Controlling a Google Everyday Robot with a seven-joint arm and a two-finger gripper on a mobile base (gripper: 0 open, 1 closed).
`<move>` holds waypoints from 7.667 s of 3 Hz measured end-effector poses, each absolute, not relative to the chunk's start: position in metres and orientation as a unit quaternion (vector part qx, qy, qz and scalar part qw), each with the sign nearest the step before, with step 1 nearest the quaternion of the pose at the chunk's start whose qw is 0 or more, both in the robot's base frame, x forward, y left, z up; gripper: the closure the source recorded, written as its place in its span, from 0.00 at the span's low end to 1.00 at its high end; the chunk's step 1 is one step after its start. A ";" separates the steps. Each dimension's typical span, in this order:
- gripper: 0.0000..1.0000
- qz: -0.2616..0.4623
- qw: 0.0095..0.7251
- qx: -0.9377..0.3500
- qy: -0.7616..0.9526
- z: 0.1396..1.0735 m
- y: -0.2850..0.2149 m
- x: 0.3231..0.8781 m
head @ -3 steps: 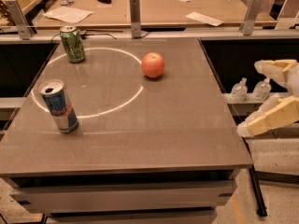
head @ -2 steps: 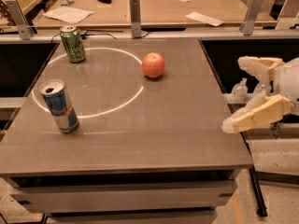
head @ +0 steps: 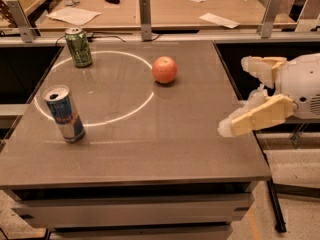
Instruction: Knock redbull can over
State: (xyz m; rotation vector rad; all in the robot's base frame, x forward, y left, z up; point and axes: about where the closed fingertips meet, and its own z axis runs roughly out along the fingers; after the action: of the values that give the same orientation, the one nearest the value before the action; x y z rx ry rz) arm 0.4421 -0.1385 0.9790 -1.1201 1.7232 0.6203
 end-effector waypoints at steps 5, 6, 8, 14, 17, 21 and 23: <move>0.00 0.323 0.525 -0.462 0.637 0.938 -0.007 0.409; 0.00 0.332 0.537 -0.457 0.626 0.924 0.020 0.420; 0.00 0.348 0.556 -0.457 0.601 0.907 0.073 0.439; 0.00 0.387 0.561 -0.483 0.550 0.887 0.156 0.477; 0.00 0.426 0.526 -0.510 0.531 0.886 0.216 0.483; 0.88 0.420 0.535 -0.529 0.508 0.892 0.227 0.485; 1.00 0.391 0.576 -0.540 0.472 0.933 0.189 0.501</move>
Offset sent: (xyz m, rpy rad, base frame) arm -0.0336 0.0757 -0.0168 0.1471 0.0134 0.0818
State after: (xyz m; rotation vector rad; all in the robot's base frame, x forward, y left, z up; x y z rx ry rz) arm 0.5010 0.1893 0.9333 -1.2644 1.1054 0.9153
